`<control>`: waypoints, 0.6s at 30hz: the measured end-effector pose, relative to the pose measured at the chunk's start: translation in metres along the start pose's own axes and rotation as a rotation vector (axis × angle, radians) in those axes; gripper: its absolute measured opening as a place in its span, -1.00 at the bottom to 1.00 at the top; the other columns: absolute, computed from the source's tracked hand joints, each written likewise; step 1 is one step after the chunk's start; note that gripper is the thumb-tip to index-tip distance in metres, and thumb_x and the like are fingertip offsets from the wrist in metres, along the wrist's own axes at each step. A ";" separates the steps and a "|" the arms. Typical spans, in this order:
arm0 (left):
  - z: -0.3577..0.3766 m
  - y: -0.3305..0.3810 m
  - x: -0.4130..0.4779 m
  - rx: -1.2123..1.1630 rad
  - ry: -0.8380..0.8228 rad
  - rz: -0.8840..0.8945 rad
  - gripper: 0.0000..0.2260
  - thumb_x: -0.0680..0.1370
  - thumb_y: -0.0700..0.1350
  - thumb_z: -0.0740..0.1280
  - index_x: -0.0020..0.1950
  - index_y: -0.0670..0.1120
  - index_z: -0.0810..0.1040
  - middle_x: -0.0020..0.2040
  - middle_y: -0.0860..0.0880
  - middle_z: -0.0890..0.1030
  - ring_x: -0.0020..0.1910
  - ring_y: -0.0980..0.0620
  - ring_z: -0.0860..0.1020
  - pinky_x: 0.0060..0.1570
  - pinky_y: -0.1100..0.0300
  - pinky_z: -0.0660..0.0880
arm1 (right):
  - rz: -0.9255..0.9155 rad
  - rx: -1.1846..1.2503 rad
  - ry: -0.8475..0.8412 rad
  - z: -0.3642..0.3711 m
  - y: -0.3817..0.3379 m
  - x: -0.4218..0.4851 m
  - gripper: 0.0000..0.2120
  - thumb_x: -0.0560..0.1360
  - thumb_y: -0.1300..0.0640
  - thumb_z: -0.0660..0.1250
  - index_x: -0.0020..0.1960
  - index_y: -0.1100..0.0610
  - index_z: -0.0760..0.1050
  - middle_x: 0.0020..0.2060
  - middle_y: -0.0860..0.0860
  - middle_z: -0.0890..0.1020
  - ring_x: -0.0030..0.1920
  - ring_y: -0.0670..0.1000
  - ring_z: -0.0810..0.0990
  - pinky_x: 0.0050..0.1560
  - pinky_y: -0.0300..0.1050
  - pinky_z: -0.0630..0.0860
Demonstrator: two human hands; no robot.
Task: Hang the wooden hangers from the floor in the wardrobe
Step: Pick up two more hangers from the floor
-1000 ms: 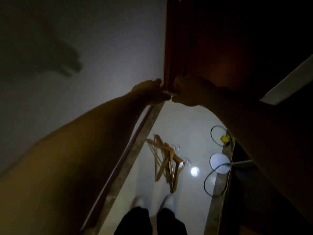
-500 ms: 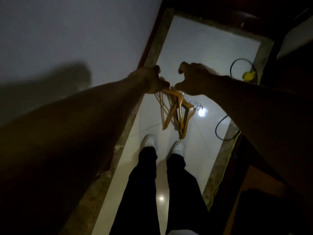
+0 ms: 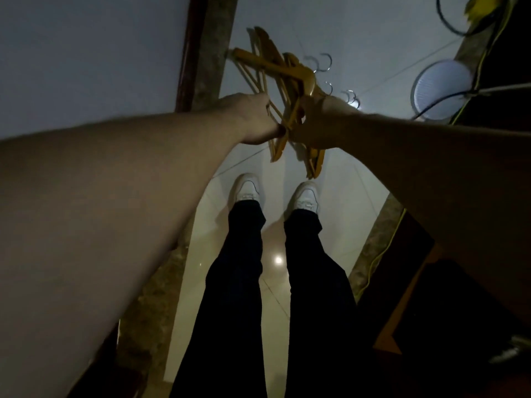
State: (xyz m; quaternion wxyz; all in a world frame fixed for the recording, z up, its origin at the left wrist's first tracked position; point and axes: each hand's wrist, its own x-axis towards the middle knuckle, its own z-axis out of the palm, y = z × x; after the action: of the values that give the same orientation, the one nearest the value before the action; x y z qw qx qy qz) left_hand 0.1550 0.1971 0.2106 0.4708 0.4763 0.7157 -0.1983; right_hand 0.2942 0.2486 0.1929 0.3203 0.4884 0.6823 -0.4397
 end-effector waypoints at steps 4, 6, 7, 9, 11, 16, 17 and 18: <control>0.035 0.001 0.049 0.014 -0.042 0.013 -0.29 0.43 0.31 0.31 0.50 0.02 0.30 0.41 -0.15 0.47 0.32 -0.21 0.46 0.21 -0.08 0.47 | 0.096 0.095 -0.061 0.037 0.018 0.049 -0.56 0.53 0.08 0.43 0.34 0.17 0.39 0.09 0.13 0.61 -0.02 0.08 0.66 0.00 -0.04 0.65; 0.054 -0.002 0.075 0.013 -0.047 0.015 -0.32 0.43 0.28 0.33 0.48 0.04 0.32 0.39 -0.13 0.48 0.30 -0.19 0.47 0.19 -0.06 0.47 | 0.111 0.123 -0.064 0.053 0.027 0.072 -0.53 0.55 0.09 0.41 0.40 0.16 0.37 0.11 0.15 0.62 0.04 0.12 0.67 0.09 0.05 0.65; 0.063 -0.004 0.089 0.010 -0.050 0.014 -0.34 0.44 0.26 0.34 0.48 0.04 0.32 0.39 -0.12 0.48 0.30 -0.18 0.47 0.18 -0.04 0.47 | 0.106 0.127 -0.063 0.060 0.032 0.082 -0.53 0.57 0.10 0.39 0.42 0.16 0.35 0.12 0.16 0.62 0.06 0.12 0.66 0.12 0.06 0.64; 0.082 -0.009 0.117 0.005 -0.055 0.011 -0.35 0.45 0.24 0.33 0.49 0.04 0.31 0.41 -0.12 0.46 0.32 -0.19 0.46 0.17 -0.03 0.45 | 0.093 0.138 -0.058 0.075 0.045 0.102 -0.59 0.61 0.10 0.32 0.41 0.19 0.36 0.14 0.16 0.61 0.12 0.12 0.64 0.18 0.06 0.61; 0.101 -0.014 0.145 0.021 -0.064 0.008 -0.35 0.46 0.25 0.32 0.49 0.04 0.30 0.42 -0.13 0.46 0.32 -0.19 0.45 0.14 -0.02 0.44 | 0.090 0.148 -0.043 0.093 0.060 0.125 -0.63 0.64 0.09 0.29 0.38 0.21 0.40 0.19 0.17 0.59 0.17 0.13 0.62 0.24 0.06 0.56; 0.147 -0.015 0.217 0.025 -0.082 0.052 -0.47 0.52 0.21 0.31 0.41 -0.04 0.42 0.36 -0.15 0.50 0.28 -0.18 0.47 0.01 0.07 0.36 | 0.167 0.272 -0.018 0.145 0.109 0.199 -0.59 0.56 -0.07 0.36 0.29 0.16 0.49 0.10 0.14 0.63 0.06 0.09 0.65 0.13 0.05 0.62; 0.156 -0.014 0.231 0.019 -0.082 0.054 -0.46 0.52 0.20 0.31 0.42 -0.03 0.41 0.37 -0.15 0.49 0.29 -0.18 0.47 0.02 0.07 0.35 | 0.174 0.278 -0.017 0.153 0.118 0.211 -0.59 0.55 -0.07 0.37 0.28 0.16 0.49 0.09 0.13 0.62 0.05 0.09 0.65 0.09 0.03 0.63; 0.165 -0.014 0.244 0.015 -0.085 0.049 -0.43 0.52 0.21 0.31 0.45 -0.02 0.38 0.40 -0.15 0.47 0.32 -0.18 0.45 0.03 0.06 0.35 | 0.184 0.283 -0.014 0.160 0.128 0.222 -0.60 0.55 -0.06 0.38 0.28 0.15 0.49 0.08 0.13 0.62 0.04 0.08 0.65 0.05 -0.01 0.62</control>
State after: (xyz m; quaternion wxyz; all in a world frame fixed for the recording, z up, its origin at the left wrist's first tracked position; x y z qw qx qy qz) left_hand 0.1979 0.1907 -0.0805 0.5019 0.4885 0.6815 -0.2121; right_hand 0.3460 0.2052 -0.1017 0.2917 0.5861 0.5637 -0.5036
